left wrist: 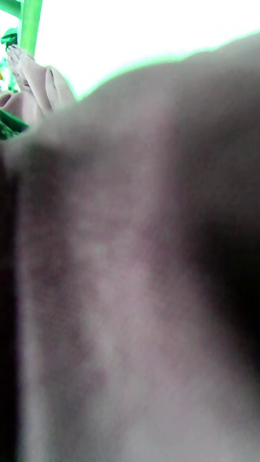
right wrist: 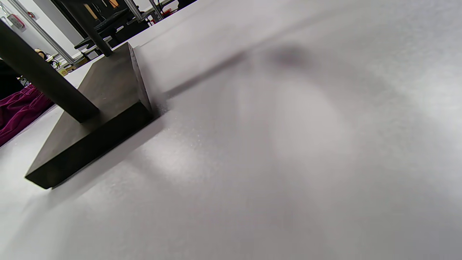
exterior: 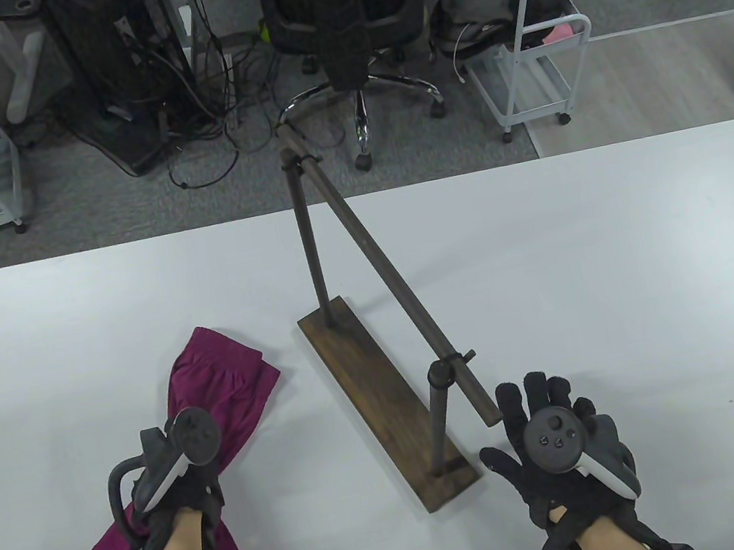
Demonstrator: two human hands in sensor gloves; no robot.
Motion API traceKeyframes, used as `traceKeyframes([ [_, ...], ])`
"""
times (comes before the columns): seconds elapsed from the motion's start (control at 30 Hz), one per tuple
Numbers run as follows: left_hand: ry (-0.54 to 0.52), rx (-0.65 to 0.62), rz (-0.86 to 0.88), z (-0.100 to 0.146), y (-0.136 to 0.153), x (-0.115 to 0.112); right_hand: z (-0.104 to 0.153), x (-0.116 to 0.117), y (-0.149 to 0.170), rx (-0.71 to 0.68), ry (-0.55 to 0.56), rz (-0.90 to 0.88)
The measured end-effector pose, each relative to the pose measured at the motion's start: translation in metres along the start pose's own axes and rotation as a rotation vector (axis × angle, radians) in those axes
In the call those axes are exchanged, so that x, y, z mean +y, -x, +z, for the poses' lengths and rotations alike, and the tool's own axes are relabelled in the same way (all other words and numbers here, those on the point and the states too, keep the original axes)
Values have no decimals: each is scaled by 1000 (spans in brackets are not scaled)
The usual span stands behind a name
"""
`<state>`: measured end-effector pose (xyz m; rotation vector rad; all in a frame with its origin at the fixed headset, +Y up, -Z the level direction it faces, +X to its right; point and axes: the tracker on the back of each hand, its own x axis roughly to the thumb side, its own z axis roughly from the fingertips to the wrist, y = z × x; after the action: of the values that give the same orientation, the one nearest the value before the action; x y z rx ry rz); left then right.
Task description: Hang shorts on desktop hanging rack
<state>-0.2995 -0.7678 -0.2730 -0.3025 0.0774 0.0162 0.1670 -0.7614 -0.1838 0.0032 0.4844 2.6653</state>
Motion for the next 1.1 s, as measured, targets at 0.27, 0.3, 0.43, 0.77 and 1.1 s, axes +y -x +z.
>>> traceKeyframes([
  [0.27, -130, 8, 62, 10, -1, 8, 1, 0, -1, -30, 12, -8],
  [0.3, -144, 8, 73, 12, 0, 10, 1, 0, -2, -34, 12, -6],
  [0.43, -216, 35, 84, 19, 0, 20, 2, 0, -2, -17, 17, 13],
  [0.77, -402, 73, 191, 32, -14, 52, 4, -1, -1, 19, 26, 39],
  [1.1, -553, 80, 389, 53, -24, 95, 5, 0, -1, 35, 21, 67],
])
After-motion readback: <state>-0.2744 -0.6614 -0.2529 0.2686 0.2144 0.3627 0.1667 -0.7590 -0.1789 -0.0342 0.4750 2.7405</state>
